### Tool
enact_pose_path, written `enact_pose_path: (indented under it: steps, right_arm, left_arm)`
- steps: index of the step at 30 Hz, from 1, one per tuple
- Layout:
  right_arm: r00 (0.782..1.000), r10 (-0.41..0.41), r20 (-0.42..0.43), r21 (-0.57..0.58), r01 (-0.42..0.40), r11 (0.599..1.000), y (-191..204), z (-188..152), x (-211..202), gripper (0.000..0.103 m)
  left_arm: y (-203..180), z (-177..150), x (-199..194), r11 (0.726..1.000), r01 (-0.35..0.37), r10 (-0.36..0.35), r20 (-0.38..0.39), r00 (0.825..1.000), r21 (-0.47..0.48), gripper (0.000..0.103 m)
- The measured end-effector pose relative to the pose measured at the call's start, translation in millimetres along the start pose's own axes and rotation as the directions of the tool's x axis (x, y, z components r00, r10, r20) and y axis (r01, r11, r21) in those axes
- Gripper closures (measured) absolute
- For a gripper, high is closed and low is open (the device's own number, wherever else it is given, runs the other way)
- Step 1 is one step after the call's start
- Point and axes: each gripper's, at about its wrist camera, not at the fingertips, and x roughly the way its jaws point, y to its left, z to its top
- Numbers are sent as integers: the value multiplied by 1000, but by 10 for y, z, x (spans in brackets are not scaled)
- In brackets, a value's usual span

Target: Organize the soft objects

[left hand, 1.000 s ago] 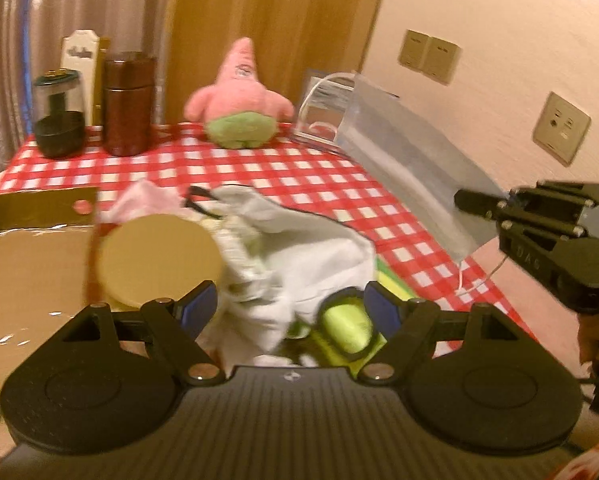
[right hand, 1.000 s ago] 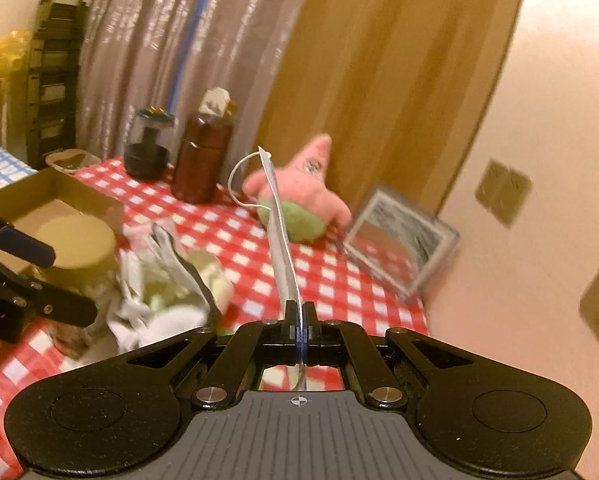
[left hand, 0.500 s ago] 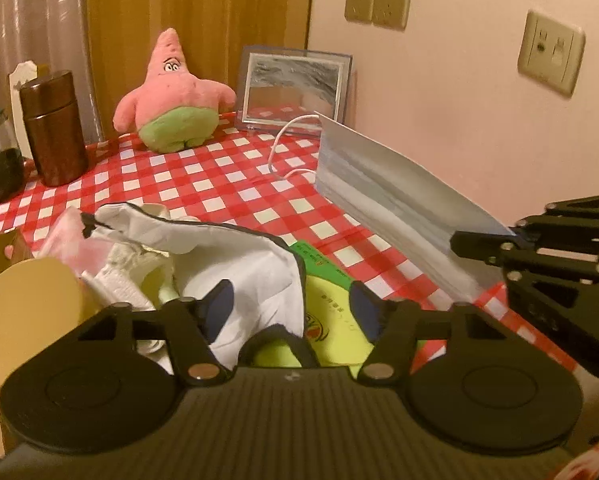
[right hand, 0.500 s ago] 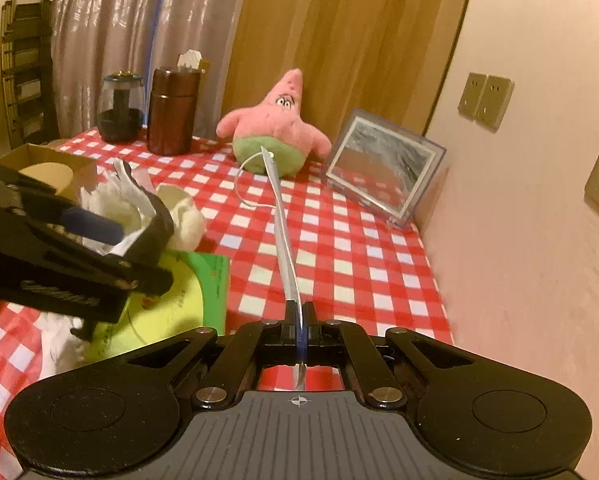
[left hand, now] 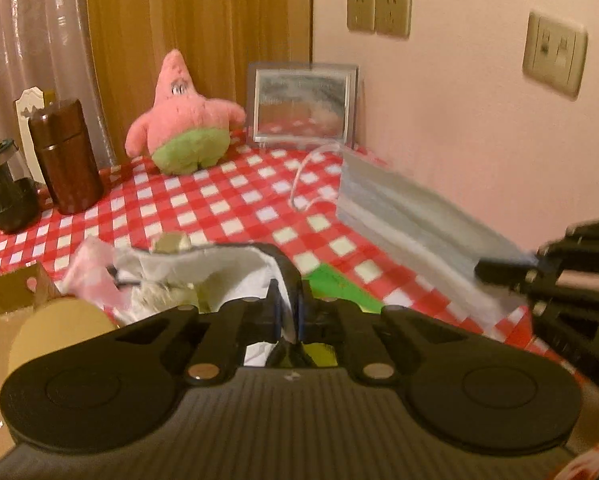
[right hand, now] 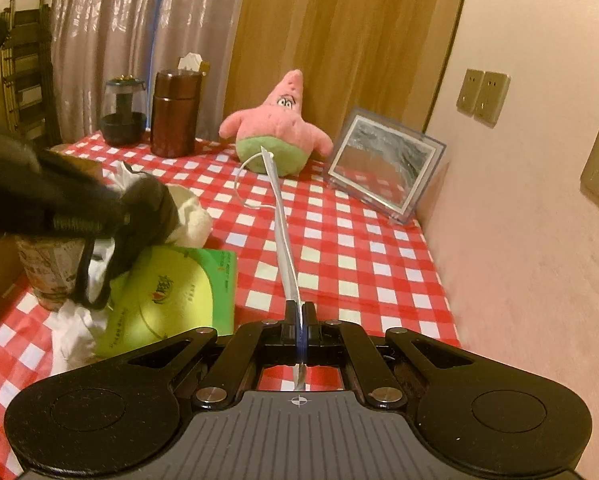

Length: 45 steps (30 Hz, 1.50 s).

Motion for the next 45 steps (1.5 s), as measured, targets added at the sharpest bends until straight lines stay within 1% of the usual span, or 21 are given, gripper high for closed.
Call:
enact_pose_path:
  steps: [5, 10, 14, 17, 19, 22, 25, 30, 36, 42, 45]
  right_arm:
    - [999, -1, 33, -1, 1, 1000, 34, 93, -144, 102]
    - [998, -1, 66, -3, 1, 1000, 90, 203, -304, 102]
    - [995, 9, 94, -9, -9, 1000, 172, 316, -450, 102]
    - [993, 32, 117, -17, -30, 999, 292, 426, -552, 102]
    - [990, 59, 131, -16, -58, 998, 395, 517, -609, 102]
    - [982, 124, 144, -2, -125, 992, 582, 672, -667, 102]
    - [968, 204, 145, 11, -207, 978, 834, 836, -669, 102]
    - [935, 327, 137, 27, -333, 942, 1364, 1084, -574, 102]
    - [893, 440, 90, 40, -445, 895, 2041, 1245, -280, 102]
    - [866, 500, 20, 76, -499, 863, 2556, 1214, 197, 102]
    - [867, 497, -19, 78, -494, 866, 2742, 1149, 388, 102]
  left_arm:
    - [172, 277, -303, 1000, 25, -24, 62, 998, -12, 97]
    - [355, 571, -701, 999, 44, -42, 132, 990, -15, 97]
    - [530, 712, -1077, 1000, 29, -26, 174, 984, -12, 97]
    - [688, 728, -1343, 1000, 11, -7, 190, 982, -19, 97]
    - [816, 715, -1499, 1000, -7, 12, 193, 981, -28, 97]
    - [1036, 628, -1716, 998, -39, 46, 184, 982, -38, 97]
    - [1287, 503, -1890, 996, -83, 88, 157, 984, -40, 97]
    - [1763, 234, -2108, 986, -159, 165, 108, 980, -56, 97]
    - [2283, -147, -2155, 973, -218, 222, 43, 974, -83, 97]
    - [2653, -543, -1991, 967, -227, 226, -28, 974, -117, 97]
    - [2779, -687, -1832, 967, -215, 209, -55, 976, -140, 97]
